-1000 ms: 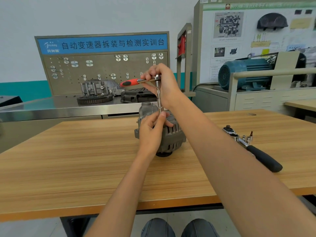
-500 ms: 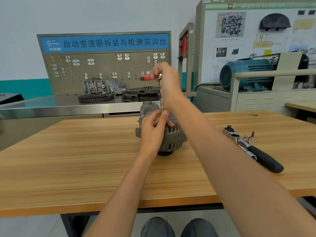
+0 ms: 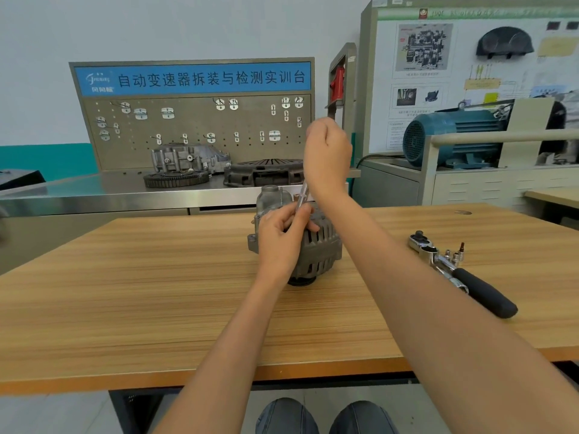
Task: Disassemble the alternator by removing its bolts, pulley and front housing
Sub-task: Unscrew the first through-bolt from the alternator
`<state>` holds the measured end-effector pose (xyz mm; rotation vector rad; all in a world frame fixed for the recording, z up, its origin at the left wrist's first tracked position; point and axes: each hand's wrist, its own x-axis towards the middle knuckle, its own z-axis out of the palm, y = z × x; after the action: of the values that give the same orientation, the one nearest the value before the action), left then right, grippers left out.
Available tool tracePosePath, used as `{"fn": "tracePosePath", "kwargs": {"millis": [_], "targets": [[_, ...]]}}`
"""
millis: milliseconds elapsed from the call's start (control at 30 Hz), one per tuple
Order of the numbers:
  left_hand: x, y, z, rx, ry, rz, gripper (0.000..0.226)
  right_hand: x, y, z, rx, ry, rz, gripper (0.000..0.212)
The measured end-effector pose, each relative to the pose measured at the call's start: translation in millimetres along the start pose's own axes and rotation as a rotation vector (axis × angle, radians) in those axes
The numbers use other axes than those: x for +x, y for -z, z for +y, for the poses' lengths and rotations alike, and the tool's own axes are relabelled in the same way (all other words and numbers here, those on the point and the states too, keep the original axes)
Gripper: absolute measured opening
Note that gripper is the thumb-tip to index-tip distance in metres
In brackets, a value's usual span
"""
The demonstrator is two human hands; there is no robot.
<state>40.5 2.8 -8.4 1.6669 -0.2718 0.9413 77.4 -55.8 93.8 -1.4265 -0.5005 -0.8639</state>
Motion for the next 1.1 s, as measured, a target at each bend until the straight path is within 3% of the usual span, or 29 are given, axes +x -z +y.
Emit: {"fn": "tracePosePath", "kwargs": {"millis": [133, 267, 367, 433, 500, 600, 667, 733, 833, 1000, 1100], "targets": [[-1, 1, 2, -0.029, 0.008, -0.007, 0.026, -1, -2, -10, 0.163, -0.011, -0.186, 0.037], [-2, 1, 5, -0.019, 0.055, -0.016, 0.026, 6, -1, -21, 0.394, -0.305, -0.360, 0.032], [-2, 2, 1, -0.003, 0.027, -0.020, 0.026, 8, -1, -23, 0.681, -0.478, -0.394, 0.033], [-1, 3, 1, -0.011, 0.013, -0.026, 0.027, 6, -5, -26, 0.683, -0.490, -0.360, 0.035], [-1, 5, 1, -0.010, 0.023, -0.021, 0.039, -3, -12, -27, 0.483, -0.335, -0.274, 0.037], [-1, 6, -2, -0.016, 0.131, 0.021, 0.063, -22, -21, -16, -0.275, 0.224, -0.040, 0.026], [-1, 4, -3, -0.019, 0.192, 0.031, 0.064, -25, -26, -16, -0.509, 0.354, 0.035, 0.022], [0, 3, -4, -0.038, 0.190, 0.033, 0.061, -21, -29, -20, -0.369, 0.269, -0.052, 0.025], [-1, 4, 1, -0.085, 0.121, 0.009, 0.038, -11, -27, -25, 0.013, -0.024, -0.123, 0.040], [-1, 4, 4, 0.009, 0.035, -0.034, 0.027, 9, -8, -26, 0.591, -0.475, -0.316, 0.036], [-2, 4, 6, 0.014, 0.035, -0.020, 0.027, 9, -10, -28, 0.635, -0.486, -0.341, 0.037]]}}
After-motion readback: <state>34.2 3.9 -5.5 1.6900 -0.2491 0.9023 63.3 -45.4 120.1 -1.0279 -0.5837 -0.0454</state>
